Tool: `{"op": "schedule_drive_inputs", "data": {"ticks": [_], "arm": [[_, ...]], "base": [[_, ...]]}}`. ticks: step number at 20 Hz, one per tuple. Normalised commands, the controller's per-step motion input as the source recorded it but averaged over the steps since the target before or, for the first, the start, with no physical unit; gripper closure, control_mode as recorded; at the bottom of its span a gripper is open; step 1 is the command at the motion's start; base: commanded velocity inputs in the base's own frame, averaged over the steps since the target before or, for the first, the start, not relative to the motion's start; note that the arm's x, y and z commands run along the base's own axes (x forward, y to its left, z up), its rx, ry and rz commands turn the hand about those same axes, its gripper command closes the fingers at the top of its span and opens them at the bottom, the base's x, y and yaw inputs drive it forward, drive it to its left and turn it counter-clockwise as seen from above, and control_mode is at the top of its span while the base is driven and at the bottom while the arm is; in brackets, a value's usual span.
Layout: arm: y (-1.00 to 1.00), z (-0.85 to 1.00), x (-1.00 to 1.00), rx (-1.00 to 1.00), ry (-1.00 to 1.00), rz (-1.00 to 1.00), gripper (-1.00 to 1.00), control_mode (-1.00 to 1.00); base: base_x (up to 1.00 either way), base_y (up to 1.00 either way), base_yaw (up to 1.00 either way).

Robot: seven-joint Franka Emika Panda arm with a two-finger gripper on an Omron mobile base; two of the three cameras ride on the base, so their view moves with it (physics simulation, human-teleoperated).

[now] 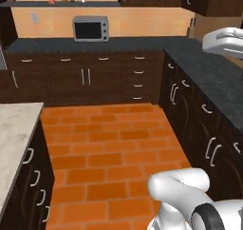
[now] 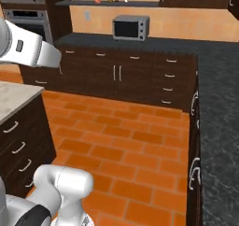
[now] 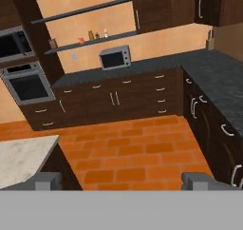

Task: Gather all objects into one cabinet and sort the glasses and bowls to opposite sides.

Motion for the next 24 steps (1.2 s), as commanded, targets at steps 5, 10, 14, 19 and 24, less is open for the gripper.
{"op": "schedule_drive_inputs", "data": {"ticks": [5, 10, 14, 19, 24], "arm": [[0.0, 0.0, 0.0, 0.0, 0.0, 0.0, -1.0, 1.0], [0.0, 0.0, 0.0, 0.0, 0.0, 0.0, -1.0, 1.0], [0.0, 0.0, 0.0, 0.0, 0.0, 0.0, -1.0, 1.0], [0.0, 0.0, 0.0, 0.0, 0.0, 0.0, -1.0, 1.0], [0.0, 0.0, 0.0, 0.0, 0.0, 0.0, -1.0, 1.0]], "base": [[0.93, -0.04, -0.05], [0.93, 0.0, -0.04], [0.96, 0.0, 0.0], [1.0, 0.0, 0.0], [1.0, 0.0, -0.02]]}}
